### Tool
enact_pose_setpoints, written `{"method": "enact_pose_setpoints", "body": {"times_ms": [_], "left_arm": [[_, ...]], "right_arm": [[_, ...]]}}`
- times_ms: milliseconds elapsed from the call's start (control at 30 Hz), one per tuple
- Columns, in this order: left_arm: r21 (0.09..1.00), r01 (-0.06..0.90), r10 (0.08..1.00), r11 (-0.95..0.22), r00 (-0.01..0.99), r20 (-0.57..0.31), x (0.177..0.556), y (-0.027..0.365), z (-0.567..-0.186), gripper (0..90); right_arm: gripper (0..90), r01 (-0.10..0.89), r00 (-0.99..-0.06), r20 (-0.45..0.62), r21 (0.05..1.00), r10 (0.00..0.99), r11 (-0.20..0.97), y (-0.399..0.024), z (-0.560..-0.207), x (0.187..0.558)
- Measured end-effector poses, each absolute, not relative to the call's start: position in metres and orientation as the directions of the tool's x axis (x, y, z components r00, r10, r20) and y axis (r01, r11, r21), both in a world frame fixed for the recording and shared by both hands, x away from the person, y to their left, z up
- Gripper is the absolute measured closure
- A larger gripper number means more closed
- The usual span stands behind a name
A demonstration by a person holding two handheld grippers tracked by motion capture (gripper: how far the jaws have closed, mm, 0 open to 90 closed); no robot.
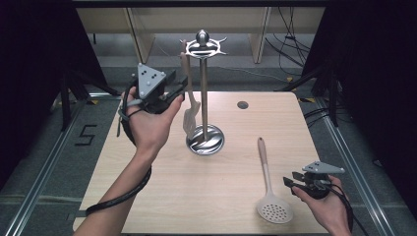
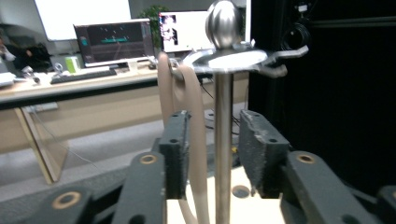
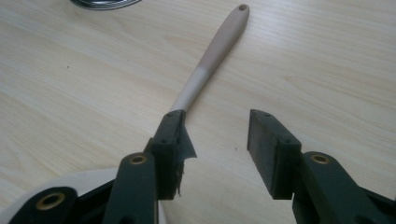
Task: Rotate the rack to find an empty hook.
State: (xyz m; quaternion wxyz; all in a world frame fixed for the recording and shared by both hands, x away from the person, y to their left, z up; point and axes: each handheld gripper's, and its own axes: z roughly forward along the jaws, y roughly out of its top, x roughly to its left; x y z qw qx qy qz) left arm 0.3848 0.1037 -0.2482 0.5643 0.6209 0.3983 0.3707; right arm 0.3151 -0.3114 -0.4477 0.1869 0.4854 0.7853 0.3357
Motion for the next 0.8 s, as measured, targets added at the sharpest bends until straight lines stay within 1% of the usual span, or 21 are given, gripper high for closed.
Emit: {"method": "enact_pose_setpoints", "body": {"times_ms": [33,133,200,267,367,400,433,467,533,633,700,733,800], "left_arm": [[0.995,0.095,0.911,-0.037,0.412,-0.005,0.382,0.104,-0.251,58.2],[0.993,0.109,0.906,-0.046,0.423,-0.004,0.378,0.107,-0.260,54.7],[0.992,0.118,0.907,-0.047,0.421,-0.007,0.376,0.109,-0.264,53.2],[0.991,0.126,0.905,-0.050,0.426,-0.009,0.374,0.110,-0.268,52.1],[0.990,0.131,0.903,-0.054,0.429,-0.008,0.371,0.112,-0.274,50.6],[0.990,0.132,0.903,-0.057,0.430,-0.006,0.370,0.112,-0.276,50.1],[0.990,0.119,0.902,-0.071,0.431,0.013,0.370,0.113,-0.278,49.8],[0.989,0.135,0.902,-0.060,0.431,-0.004,0.369,0.113,-0.281,49.5],[0.988,0.141,0.902,-0.063,0.431,-0.004,0.367,0.114,-0.286,48.7],[0.985,0.154,0.903,-0.072,0.430,-0.002,0.366,0.117,-0.294,48.3],[0.984,0.161,0.903,-0.075,0.430,-0.001,0.365,0.118,-0.299,48.1],[0.983,0.163,0.902,-0.081,0.431,0.003,0.364,0.119,-0.301,48.1],[0.982,0.166,0.901,-0.085,0.433,0.004,0.363,0.121,-0.306,48.0]], "right_arm": [[59.0,0.640,-0.454,0.035,0.708,0.890,0.298,-0.311,-0.447,0.316],[61.6,0.683,-0.433,0.083,0.680,0.898,0.267,-0.307,-0.446,0.317],[62.7,0.689,-0.423,0.087,0.677,0.902,0.258,-0.306,-0.444,0.319],[62.8,0.717,-0.400,0.110,0.655,0.910,0.236,-0.303,-0.442,0.321],[62.7,0.733,-0.397,0.117,0.638,0.911,0.237,-0.301,-0.441,0.325],[62.5,0.751,-0.379,0.130,0.621,0.916,0.223,-0.299,-0.441,0.325],[62.3,0.760,-0.372,0.137,0.613,0.918,0.217,-0.298,-0.441,0.327],[62.1,0.758,-0.378,0.122,0.610,0.918,0.231,-0.298,-0.441,0.329],[61.1,0.780,-0.352,0.128,0.589,0.927,0.214,-0.296,-0.440,0.333],[60.2,0.789,-0.337,0.124,0.578,0.933,0.209,-0.295,-0.439,0.340],[59.3,0.797,-0.319,0.108,0.568,0.942,0.205,-0.293,-0.439,0.345],[58.8,0.805,-0.313,0.119,0.560,0.942,0.196,-0.291,-0.439,0.347],[58.7,0.793,-0.325,0.086,0.568,0.942,0.221,-0.289,-0.440,0.353]]}}
